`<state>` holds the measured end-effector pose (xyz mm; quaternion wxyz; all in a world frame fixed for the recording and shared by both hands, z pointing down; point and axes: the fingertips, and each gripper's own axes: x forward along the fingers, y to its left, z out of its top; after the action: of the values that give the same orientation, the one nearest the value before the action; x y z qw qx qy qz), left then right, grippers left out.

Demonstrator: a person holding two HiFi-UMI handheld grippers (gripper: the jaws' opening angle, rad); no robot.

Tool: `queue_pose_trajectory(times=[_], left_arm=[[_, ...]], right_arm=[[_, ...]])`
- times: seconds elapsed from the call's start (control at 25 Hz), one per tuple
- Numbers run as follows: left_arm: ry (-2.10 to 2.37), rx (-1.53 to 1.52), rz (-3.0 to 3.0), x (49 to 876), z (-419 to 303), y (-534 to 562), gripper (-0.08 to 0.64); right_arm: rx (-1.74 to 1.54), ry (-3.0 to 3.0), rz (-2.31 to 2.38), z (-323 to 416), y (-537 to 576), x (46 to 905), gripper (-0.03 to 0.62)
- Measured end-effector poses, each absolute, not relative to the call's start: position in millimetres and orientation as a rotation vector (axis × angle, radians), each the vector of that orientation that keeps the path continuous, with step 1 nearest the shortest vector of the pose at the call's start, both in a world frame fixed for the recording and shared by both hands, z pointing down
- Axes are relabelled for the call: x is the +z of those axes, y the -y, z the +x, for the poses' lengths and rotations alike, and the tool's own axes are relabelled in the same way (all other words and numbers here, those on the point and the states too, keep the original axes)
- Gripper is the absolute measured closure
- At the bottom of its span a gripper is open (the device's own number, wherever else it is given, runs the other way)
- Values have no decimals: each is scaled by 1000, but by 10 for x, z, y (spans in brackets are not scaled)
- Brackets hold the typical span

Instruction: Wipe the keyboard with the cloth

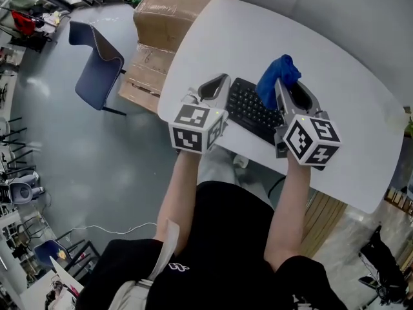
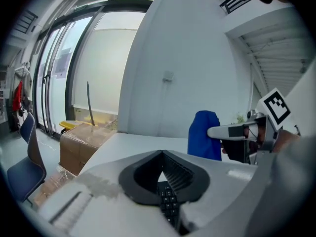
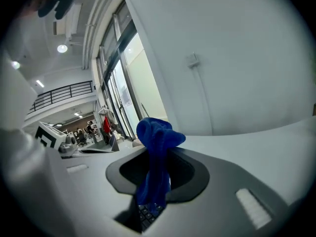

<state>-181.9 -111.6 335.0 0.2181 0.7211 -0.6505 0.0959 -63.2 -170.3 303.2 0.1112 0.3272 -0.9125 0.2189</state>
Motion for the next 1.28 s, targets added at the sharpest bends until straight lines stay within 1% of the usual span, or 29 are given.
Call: queue_pose_trajectory(times=[0.24,0.88,1.28], left_arm=[[1744,332,1949,3693,-1889,1161,561],[1638,392,1851,4410,-2098,1162,561],[1563,436,1845,4648,-2049,1178,561]], right_arm=[[740,2613,901,-875,1775,3401,499],[968,2488,733,-1485,1665,4247,499],[1017,2408,727,-1552,1604,4605,499]])
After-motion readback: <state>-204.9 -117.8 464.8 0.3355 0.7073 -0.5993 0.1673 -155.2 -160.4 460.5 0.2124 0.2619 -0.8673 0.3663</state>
